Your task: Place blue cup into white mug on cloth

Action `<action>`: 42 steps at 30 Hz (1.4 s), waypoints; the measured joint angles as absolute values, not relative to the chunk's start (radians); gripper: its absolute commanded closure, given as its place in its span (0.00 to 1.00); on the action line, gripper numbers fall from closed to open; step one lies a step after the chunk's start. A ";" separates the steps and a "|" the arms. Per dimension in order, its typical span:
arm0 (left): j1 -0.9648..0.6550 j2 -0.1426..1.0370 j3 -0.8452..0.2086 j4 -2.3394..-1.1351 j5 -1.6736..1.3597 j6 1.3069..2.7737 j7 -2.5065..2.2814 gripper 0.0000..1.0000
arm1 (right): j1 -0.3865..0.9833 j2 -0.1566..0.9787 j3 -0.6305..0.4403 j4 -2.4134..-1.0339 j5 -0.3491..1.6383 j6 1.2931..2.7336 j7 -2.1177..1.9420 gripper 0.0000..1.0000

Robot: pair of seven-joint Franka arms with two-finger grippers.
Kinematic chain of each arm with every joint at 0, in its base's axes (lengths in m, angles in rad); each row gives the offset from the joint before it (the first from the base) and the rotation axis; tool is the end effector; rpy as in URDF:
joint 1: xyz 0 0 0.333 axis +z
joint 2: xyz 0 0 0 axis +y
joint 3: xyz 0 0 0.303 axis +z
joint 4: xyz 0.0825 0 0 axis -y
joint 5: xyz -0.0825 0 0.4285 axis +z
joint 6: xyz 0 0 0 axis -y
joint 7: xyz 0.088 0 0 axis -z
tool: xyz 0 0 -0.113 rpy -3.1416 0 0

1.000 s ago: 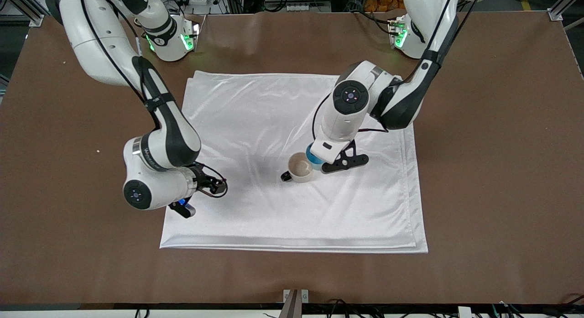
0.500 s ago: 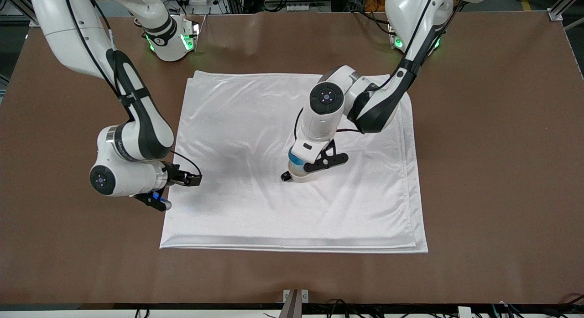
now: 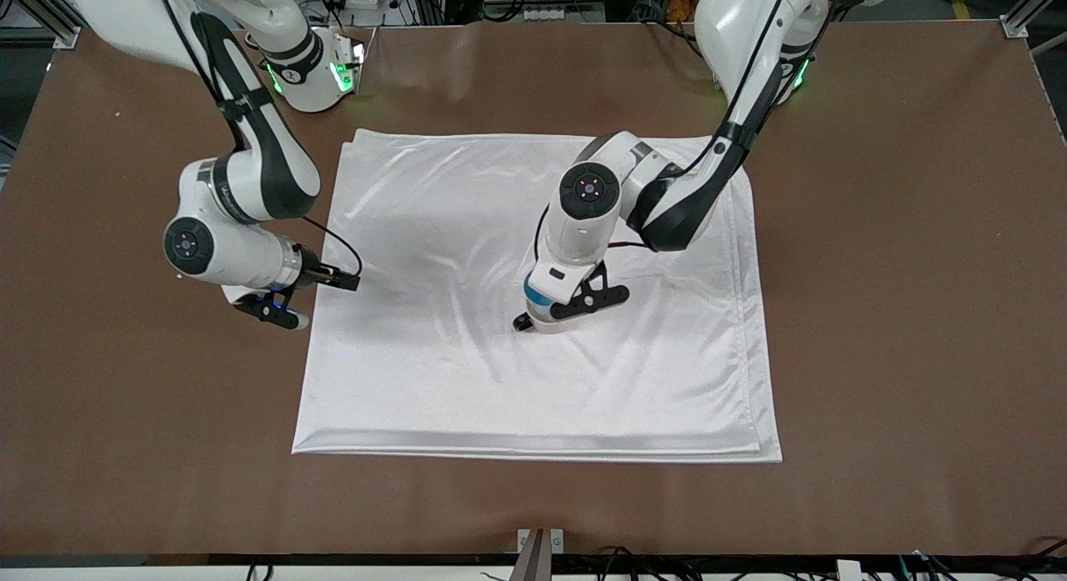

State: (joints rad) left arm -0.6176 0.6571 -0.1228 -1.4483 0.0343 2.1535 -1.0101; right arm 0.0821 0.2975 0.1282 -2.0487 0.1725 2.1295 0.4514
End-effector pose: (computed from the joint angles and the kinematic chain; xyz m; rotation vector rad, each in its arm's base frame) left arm 0.5678 -0.4972 0.2694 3.0422 0.4270 -0.0010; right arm 0.5789 0.1328 0.2305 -2.9755 0.5263 0.3955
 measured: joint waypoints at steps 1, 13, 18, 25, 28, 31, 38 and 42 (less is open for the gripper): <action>-0.618 0.658 -0.123 -1.448 0.034 2.157 -1.010 0.63 | 0.082 0.281 0.128 -2.051 0.172 2.114 0.449 0.00; -0.630 0.663 -0.121 -1.447 0.040 2.166 -1.010 0.00 | 0.069 0.000 0.124 -2.025 0.169 1.900 0.293 0.00; -0.630 0.660 -0.118 -1.436 0.072 2.167 -1.010 0.00 | 0.048 -0.039 0.120 -1.963 0.123 1.826 0.216 0.00; -0.616 0.614 -0.110 -1.412 0.098 2.137 -1.006 0.00 | -0.013 -0.037 0.118 -1.880 0.102 1.787 0.072 0.00; -0.599 0.570 -0.108 -1.407 0.120 2.078 -0.979 0.00 | -0.038 -0.034 0.117 -1.846 0.102 1.781 0.028 0.00; -0.576 0.519 -0.107 -1.403 0.140 2.013 -0.931 0.00 | -0.052 -0.031 0.116 -1.812 0.102 1.778 0.012 0.00; -0.521 0.403 -0.105 -1.402 0.144 1.881 -0.820 0.00 | -0.066 -0.025 0.115 -1.741 0.096 1.713 0.011 0.00; -0.495 0.353 -0.104 -1.402 0.145 1.827 -0.743 0.00 | -0.077 -0.024 0.115 -1.690 0.077 1.665 0.011 0.00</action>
State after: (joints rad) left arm -0.4950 0.3531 -0.1044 -1.4016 0.1453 1.8272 -0.7431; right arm -0.0770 -0.0242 0.1148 -1.6904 0.0774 1.6652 0.0106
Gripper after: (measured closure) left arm 0.000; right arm 0.000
